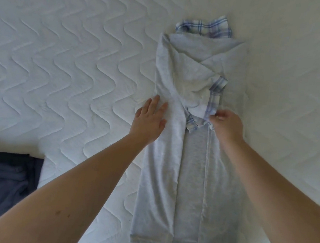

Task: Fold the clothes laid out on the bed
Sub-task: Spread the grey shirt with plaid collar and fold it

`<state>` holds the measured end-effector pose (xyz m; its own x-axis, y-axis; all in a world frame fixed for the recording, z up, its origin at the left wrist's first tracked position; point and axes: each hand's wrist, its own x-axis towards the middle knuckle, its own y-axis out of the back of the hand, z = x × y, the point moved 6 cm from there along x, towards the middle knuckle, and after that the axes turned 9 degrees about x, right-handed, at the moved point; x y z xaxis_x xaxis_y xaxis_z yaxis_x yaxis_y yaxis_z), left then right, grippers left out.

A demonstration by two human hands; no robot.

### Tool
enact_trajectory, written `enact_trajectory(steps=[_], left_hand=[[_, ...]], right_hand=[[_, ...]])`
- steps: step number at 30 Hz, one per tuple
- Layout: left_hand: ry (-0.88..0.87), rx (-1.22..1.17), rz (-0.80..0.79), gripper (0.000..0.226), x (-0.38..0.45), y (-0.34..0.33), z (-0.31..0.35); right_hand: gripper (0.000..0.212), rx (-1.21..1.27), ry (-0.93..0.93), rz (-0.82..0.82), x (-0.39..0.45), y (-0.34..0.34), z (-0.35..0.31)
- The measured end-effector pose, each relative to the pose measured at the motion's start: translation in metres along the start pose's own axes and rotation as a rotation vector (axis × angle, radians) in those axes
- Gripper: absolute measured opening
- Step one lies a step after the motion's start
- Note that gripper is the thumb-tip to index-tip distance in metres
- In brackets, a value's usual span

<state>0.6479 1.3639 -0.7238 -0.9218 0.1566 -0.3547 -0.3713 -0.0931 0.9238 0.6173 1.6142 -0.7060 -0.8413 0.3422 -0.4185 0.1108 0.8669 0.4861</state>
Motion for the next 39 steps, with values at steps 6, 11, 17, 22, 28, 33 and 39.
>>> enact_trajectory(steps=[6,11,17,22,28,33,39], left_hand=[[-0.018,-0.1,0.184,0.049,0.014,0.017,-0.006],[0.159,-0.381,0.179,0.054,0.07,0.038,-0.021],[0.42,-0.761,0.099,0.056,0.138,0.059,-0.05],[0.452,-0.794,0.125,0.063,0.179,0.075,-0.064],[0.493,-0.802,0.074,0.025,0.212,0.081,-0.07],[0.533,-0.742,0.081,0.029,0.224,0.086,-0.077],[0.57,-0.804,0.135,0.02,0.235,0.095,-0.083]], right_hand=[[0.049,0.358,-0.178,0.135,0.036,0.0,-0.006],[0.068,0.406,-0.225,0.041,0.075,-0.021,-0.034],[0.026,0.059,0.066,0.169,0.1,0.0,-0.057],[0.018,-0.043,0.283,0.222,0.112,0.025,-0.078],[0.046,0.083,-0.131,-0.029,0.127,0.01,-0.034],[0.041,-0.281,0.007,-0.22,0.1,0.0,-0.025],[0.026,-0.14,0.086,-0.119,0.098,0.006,-0.031]])
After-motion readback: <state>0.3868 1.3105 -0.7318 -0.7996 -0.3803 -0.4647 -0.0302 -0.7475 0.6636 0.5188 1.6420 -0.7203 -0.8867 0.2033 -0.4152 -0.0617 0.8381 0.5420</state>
